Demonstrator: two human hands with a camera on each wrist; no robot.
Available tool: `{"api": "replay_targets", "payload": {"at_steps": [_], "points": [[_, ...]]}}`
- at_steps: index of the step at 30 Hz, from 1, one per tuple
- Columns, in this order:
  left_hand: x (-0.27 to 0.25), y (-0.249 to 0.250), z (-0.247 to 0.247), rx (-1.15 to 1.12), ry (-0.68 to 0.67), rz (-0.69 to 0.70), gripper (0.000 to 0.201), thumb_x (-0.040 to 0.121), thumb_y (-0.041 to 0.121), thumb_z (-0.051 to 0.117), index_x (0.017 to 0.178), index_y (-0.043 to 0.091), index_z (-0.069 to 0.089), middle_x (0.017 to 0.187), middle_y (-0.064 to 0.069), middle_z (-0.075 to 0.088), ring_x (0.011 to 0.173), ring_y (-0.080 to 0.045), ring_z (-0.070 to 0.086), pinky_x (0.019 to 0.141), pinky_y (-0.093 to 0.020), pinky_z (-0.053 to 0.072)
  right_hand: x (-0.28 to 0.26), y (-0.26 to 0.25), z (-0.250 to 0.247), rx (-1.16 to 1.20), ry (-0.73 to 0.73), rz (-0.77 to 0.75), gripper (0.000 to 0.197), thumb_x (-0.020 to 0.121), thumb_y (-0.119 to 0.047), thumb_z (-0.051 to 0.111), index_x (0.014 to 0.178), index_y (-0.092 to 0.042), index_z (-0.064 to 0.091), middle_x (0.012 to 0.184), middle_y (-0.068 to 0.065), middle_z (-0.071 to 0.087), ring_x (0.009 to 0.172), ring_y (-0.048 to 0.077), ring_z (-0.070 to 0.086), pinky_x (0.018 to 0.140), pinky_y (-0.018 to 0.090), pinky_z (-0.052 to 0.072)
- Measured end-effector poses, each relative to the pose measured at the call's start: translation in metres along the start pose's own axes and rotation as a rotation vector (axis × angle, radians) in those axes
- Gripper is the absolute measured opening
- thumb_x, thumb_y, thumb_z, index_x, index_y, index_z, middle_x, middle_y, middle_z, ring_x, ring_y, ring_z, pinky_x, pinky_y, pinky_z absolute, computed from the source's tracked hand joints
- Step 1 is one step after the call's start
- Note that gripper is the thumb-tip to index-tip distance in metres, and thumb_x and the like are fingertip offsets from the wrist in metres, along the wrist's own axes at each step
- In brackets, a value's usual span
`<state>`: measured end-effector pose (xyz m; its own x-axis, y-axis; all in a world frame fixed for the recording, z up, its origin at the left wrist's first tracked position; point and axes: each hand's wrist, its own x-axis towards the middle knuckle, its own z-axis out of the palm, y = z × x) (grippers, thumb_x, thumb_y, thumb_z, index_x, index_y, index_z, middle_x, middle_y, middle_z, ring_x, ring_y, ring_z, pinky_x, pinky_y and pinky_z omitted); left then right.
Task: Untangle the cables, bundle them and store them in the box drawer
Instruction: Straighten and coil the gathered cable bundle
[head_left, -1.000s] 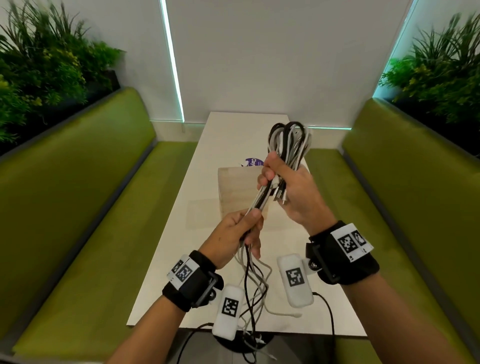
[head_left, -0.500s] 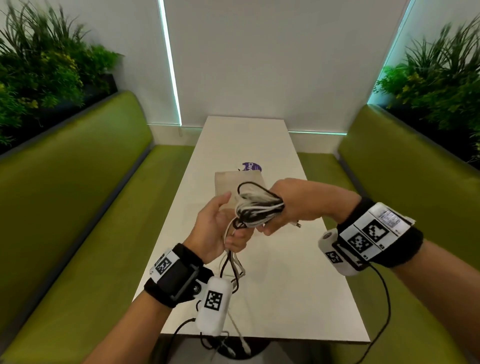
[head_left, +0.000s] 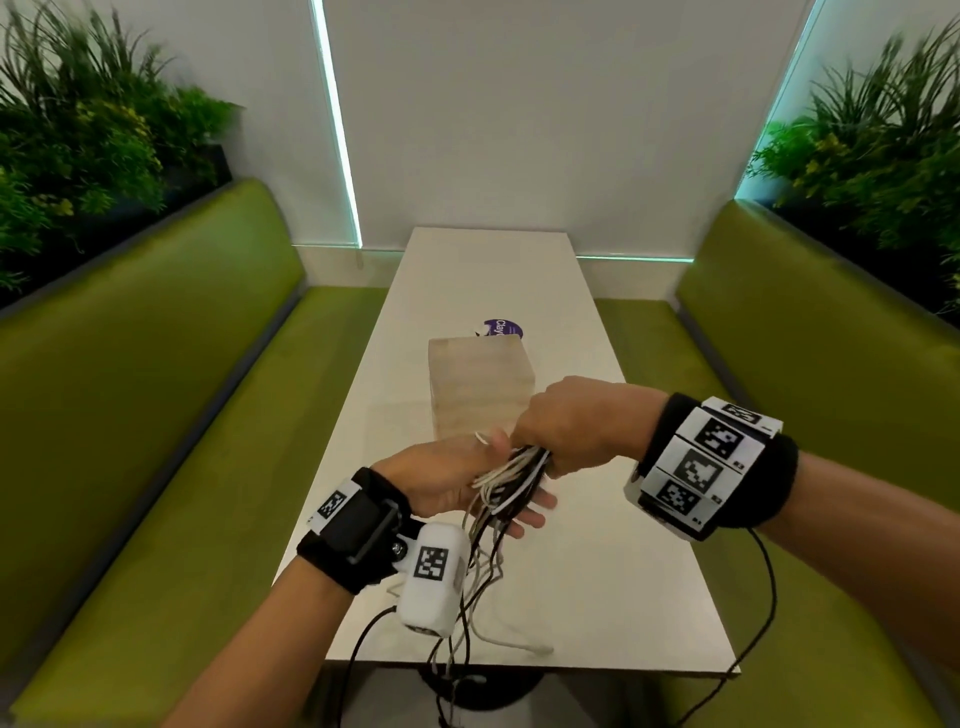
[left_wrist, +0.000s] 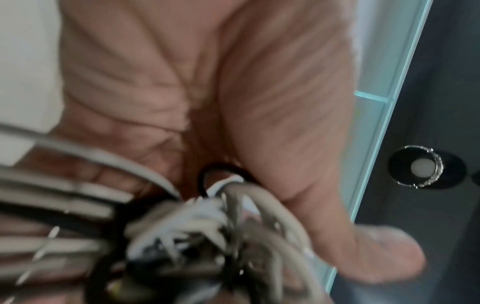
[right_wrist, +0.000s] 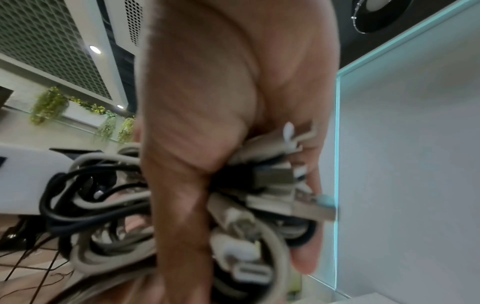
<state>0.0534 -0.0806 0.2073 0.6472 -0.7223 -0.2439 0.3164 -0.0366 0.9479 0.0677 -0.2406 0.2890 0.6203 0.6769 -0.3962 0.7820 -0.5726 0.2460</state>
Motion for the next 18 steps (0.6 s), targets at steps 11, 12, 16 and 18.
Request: {"api": "replay_targets", "payload": {"at_steps": [11, 12, 16, 18], "points": [[0.004, 0.003, 0.023, 0.363, 0.180, 0.009, 0.026, 0.080, 0.018, 0.073, 0.103, 0.021, 0.063, 0.088, 0.002, 0.070, 0.081, -0.017, 0.066, 0.073, -0.028, 0.049, 0.002, 0.011, -0.001, 0.075, -0.037, 0.002, 0.024, 0.082, -0.027, 0.069, 0.105, -0.021, 0.064, 0.092, -0.003, 0.068, 0.075, 0.016, 0.056, 0.068, 0.027, 0.039], [0.003, 0.002, 0.023, 0.351, 0.197, 0.023, 0.022, 0.080, 0.016, 0.070, 0.100, 0.013, 0.064, 0.082, -0.004, 0.071, 0.076, -0.021, 0.067, 0.070, -0.030, 0.049, 0.002, 0.014, -0.002, 0.142, -0.059, 0.006, 0.021, 0.080, -0.029, 0.071, 0.099, -0.022, 0.064, 0.082, -0.007, 0.066, 0.067, 0.011, 0.054, 0.063, 0.025, 0.039], [0.002, 0.002, 0.020, 0.384, 0.237, 0.093, 0.019, 0.084, 0.013, 0.064, 0.097, -0.001, 0.061, 0.067, -0.009, 0.066, 0.064, -0.026, 0.065, 0.068, -0.031, 0.046, 0.002, 0.019, -0.002, 0.371, -0.092, 0.011, 0.024, 0.071, -0.036, 0.079, 0.081, -0.023, 0.061, 0.061, -0.009, 0.059, 0.051, 0.001, 0.053, 0.052, 0.020, 0.039], [0.002, 0.001, 0.020, 0.376, 0.213, 0.115, 0.018, 0.084, 0.014, 0.065, 0.095, 0.000, 0.062, 0.065, -0.008, 0.063, 0.058, -0.026, 0.061, 0.065, -0.031, 0.046, 0.002, 0.018, -0.001, 0.405, -0.112, 0.026, 0.032, 0.066, -0.041, 0.082, 0.082, -0.020, 0.062, 0.065, -0.007, 0.062, 0.057, 0.009, 0.056, 0.052, 0.021, 0.041]]}}
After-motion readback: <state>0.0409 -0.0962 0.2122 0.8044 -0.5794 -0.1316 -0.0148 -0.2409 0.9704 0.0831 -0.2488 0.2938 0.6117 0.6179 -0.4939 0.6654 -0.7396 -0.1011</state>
